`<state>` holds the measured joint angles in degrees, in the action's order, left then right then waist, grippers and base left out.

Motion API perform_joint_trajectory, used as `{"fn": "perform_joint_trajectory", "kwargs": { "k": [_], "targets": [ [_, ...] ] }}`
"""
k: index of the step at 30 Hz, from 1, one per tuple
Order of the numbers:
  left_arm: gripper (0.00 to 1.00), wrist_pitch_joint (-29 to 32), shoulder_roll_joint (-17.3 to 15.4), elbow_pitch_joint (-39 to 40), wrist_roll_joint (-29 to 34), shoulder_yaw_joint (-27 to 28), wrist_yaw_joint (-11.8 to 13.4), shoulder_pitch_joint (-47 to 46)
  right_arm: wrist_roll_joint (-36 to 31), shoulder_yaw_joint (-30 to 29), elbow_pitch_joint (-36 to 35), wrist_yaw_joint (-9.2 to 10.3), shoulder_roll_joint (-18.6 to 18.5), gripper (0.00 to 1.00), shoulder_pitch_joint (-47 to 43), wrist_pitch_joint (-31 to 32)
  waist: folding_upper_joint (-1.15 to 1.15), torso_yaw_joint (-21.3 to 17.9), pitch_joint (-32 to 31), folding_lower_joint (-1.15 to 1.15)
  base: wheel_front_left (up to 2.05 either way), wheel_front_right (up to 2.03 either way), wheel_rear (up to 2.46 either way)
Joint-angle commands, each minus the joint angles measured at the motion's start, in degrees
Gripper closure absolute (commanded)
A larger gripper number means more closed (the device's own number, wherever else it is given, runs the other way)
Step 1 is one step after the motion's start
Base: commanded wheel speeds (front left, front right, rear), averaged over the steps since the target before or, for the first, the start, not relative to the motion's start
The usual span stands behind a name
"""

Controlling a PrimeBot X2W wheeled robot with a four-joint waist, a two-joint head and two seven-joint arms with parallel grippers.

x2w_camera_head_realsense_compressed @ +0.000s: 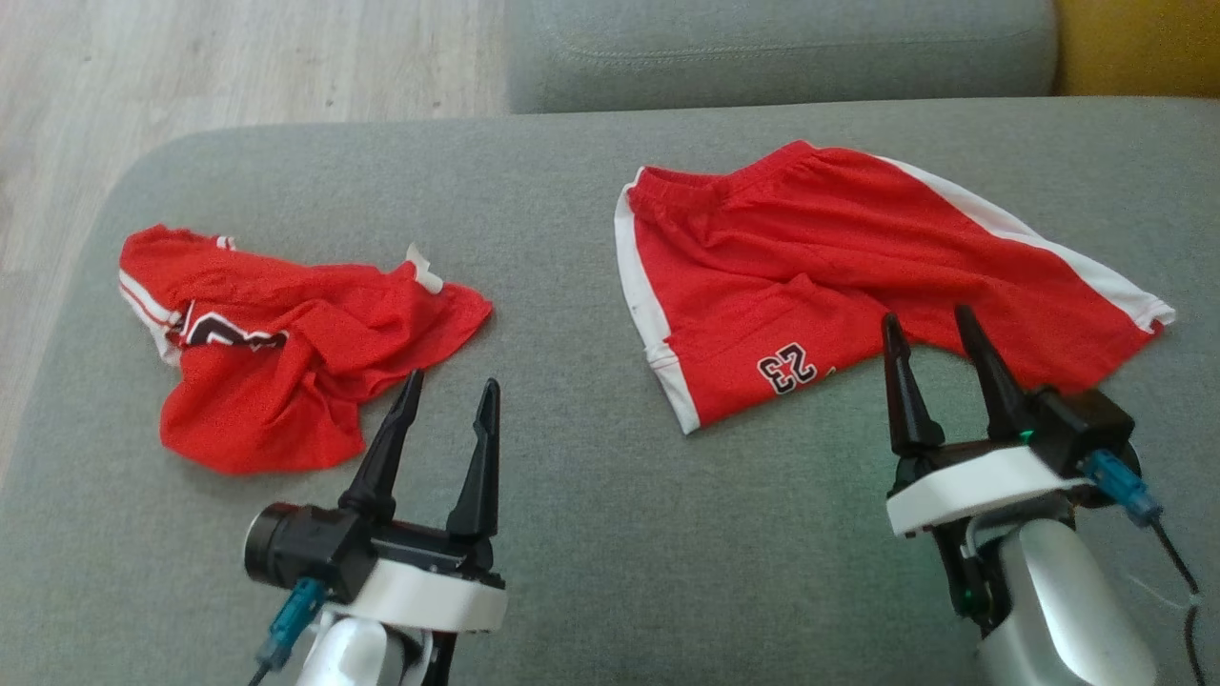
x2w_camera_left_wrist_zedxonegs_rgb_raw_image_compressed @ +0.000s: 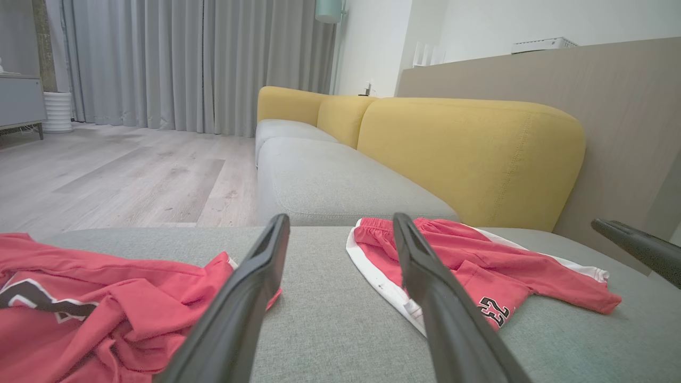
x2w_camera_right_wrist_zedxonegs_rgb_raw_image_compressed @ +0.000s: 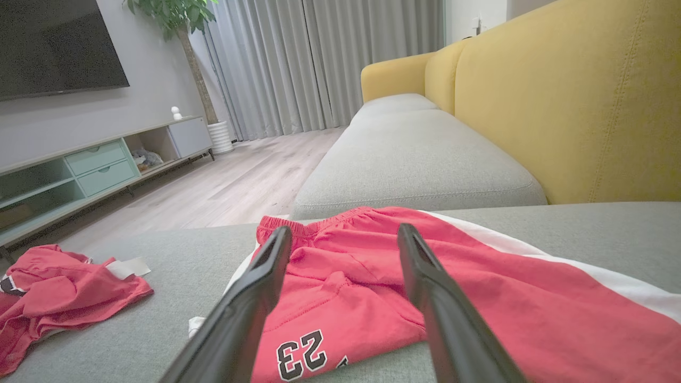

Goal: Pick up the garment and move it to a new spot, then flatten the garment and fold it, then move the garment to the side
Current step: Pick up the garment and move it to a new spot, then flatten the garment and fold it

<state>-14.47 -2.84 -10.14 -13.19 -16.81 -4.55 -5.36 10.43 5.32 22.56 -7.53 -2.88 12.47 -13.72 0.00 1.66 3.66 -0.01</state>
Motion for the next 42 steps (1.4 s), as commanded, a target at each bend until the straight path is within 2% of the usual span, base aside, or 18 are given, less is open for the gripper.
{"fn": "perform_joint_trajectory", "kwargs": {
  "k": [1, 7, 10, 14, 23, 31, 32, 33, 34, 42],
  "targets": [
    [0.00, -0.5, 0.0, 2.1, 0.0, 1.4, 0.2, -1.7, -0.2, 1.6, -3.2, 0.04, 0.0, 0.00, 2.3, -0.6, 0.00, 0.6, 0.5, 0.01, 0.00, 0.00, 0.00],
    [0.00, -0.5, 0.0, 2.2, 0.0, 1.1, 0.1, -2.1, -2.9, 3.9, -4.7, 0.04, 0.0, 0.00, 2.1, 2.2, 0.00, 2.5, 2.1, 0.01, 0.00, 0.00, 0.00],
    [0.00, -0.5, 0.0, 2.1, -0.4, 0.6, 0.0, -2.7, -6.5, 6.6, -3.3, 0.04, 0.0, 0.00, 2.9, 6.0, 0.00, 4.6, 3.5, 0.01, 0.00, 0.00, 0.00],
    [0.00, -0.5, 0.0, 1.9, -0.9, 0.0, 0.0, -3.4, -8.7, 9.0, -0.6, 0.04, 0.0, 0.00, 4.1, 8.8, 0.00, 6.6, 4.8, 0.01, 0.00, 0.00, 0.00],
    [0.00, -0.5, 0.0, 1.5, -2.0, -1.5, 0.2, -4.6, -10.7, 12.8, 6.6, 0.04, 0.0, 0.00, 9.4, 10.0, 0.00, 10.5, 6.9, 0.01, 0.00, 0.00, 0.00],
    [0.00, -0.5, 0.0, 1.4, -2.9, -2.7, 0.5, -5.5, -11.7, 12.0, 14.0, 0.04, 0.0, 0.00, 13.1, 10.9, 0.00, 13.2, 7.9, 0.01, 0.00, 0.00, 0.00],
    [0.00, -0.5, 0.0, 1.4, -3.0, -2.8, 0.6, -5.5, -11.6, 11.8, 14.7, 0.04, 0.0, 0.09, 13.4, 11.0, 0.00, 13.3, 8.0, 0.01, 0.00, 0.00, 0.00],
    [0.00, -0.5, 0.0, 1.4, -3.0, -2.8, 0.7, -5.5, -11.6, 11.6, 15.3, 0.04, 0.0, 0.93, 13.6, 11.1, 0.00, 13.4, 8.0, 0.01, 0.00, 0.00, 0.00],
    [0.00, -0.5, 0.0, 1.4, -3.0, -2.7, 0.7, -5.4, -11.6, 11.5, 15.7, 0.04, 0.0, 1.00, 13.8, 10.9, 0.00, 13.5, 8.0, 0.01, 0.00, 0.00, 0.00],
    [0.00, -0.5, 0.0, 1.3, -2.6, -1.6, 1.1, -4.6, -8.6, 11.5, 14.1, 0.04, 0.0, 1.00, 13.0, 7.2, 0.00, 10.6, 6.6, 0.01, 0.00, 0.00, 0.00]
  ]
}}
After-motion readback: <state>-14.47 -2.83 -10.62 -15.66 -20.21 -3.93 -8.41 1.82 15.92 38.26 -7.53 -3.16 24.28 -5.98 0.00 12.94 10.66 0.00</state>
